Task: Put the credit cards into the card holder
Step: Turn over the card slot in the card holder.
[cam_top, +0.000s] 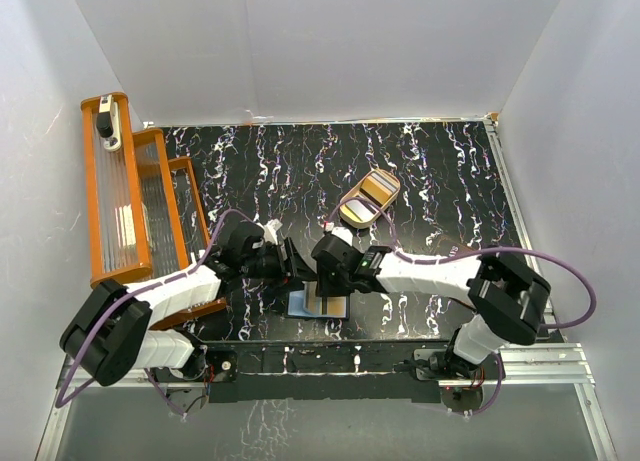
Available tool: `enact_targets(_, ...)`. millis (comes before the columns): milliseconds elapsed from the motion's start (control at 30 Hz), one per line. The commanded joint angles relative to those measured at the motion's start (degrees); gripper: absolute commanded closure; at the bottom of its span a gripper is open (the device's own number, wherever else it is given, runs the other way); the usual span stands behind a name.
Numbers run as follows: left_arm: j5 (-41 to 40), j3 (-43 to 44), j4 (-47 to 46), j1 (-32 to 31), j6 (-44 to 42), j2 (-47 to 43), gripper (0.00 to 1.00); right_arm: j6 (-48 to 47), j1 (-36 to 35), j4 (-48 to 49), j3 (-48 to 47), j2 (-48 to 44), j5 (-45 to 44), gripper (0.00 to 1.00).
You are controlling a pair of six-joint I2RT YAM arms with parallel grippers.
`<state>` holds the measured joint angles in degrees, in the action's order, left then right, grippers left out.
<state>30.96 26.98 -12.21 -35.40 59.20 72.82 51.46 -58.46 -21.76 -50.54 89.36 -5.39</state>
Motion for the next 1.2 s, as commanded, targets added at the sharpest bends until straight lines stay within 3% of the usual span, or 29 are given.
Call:
enact_targets(0, 3.0, 0.3, -4.2, -0.6, 2.6, 0.6, 0.44, -1.8, -0.2, -3.3, -2.0, -5.0, -4.1, 0.72)
enact_targets(333, 2.8, 0.6, -11.2, -3.9, 6.5, 5.2, 0.44, -2.3, -0.2, -11.8, -3.0, -18.0, -10.7, 0.68)
enact_targets(533, 0.2, 3.4, -10.4, -7.3, 6.1, 6.7, 0.44, -2.3, -0.3, -12.6, -4.2, -27.7, -14.6, 0.66)
enact_targets(900, -8.8, 6.7, 5.5, -7.3, -1.8, -1.1, 0.43, -10.6, 1.3, -14.7, -10.7, -23.5, -20.2, 0.65)
enact_targets(1167, -18.6, 10.7, 21.2, -7.3, -8.9, -7.7, 0.44, -18.9, 9.1, -13.0, -14.6, -18.0, -15.6, 0.64)
